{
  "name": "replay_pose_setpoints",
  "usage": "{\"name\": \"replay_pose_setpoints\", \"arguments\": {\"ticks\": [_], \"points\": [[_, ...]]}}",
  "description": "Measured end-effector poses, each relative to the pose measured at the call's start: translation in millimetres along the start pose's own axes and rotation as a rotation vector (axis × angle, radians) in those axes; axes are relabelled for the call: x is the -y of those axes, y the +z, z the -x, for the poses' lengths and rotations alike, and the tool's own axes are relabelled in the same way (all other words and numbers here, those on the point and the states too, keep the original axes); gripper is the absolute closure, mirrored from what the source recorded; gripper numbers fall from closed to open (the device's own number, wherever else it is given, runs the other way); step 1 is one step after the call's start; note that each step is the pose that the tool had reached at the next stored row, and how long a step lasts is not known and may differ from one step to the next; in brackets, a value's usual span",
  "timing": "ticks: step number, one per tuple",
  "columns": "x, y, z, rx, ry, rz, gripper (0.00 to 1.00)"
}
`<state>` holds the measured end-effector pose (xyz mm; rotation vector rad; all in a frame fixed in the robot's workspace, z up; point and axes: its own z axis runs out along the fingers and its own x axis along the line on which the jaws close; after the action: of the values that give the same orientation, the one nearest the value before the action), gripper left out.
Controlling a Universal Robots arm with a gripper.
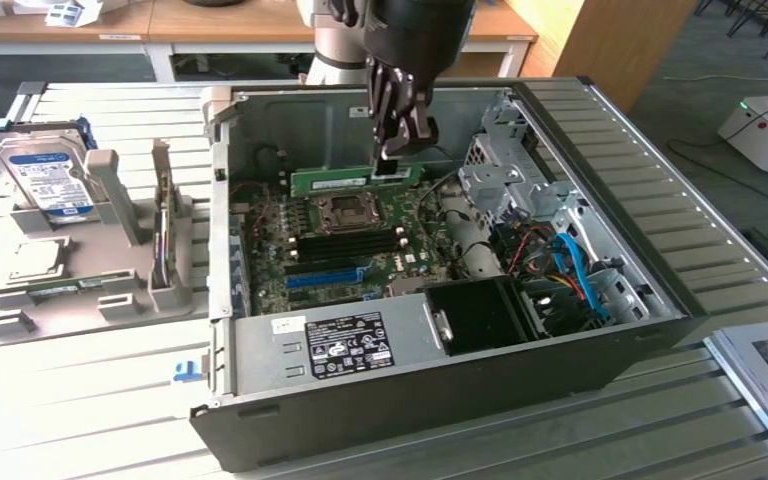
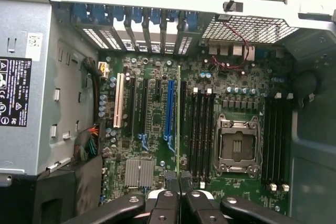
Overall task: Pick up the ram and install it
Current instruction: 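Pick up the ram and move it above insertion slot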
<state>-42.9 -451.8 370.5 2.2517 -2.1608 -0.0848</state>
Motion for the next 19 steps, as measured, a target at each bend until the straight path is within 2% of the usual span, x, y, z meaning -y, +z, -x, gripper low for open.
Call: {"name": "replay_pose_setpoints", "arguments": {"ticks": [13,19], "points": [[0.5,10.1,-0.3,-0.0001,0.000,0.0000,0.89],[0.6,10.9,-0.3,-0.0001,0.000,0.0000,0.89]]}}
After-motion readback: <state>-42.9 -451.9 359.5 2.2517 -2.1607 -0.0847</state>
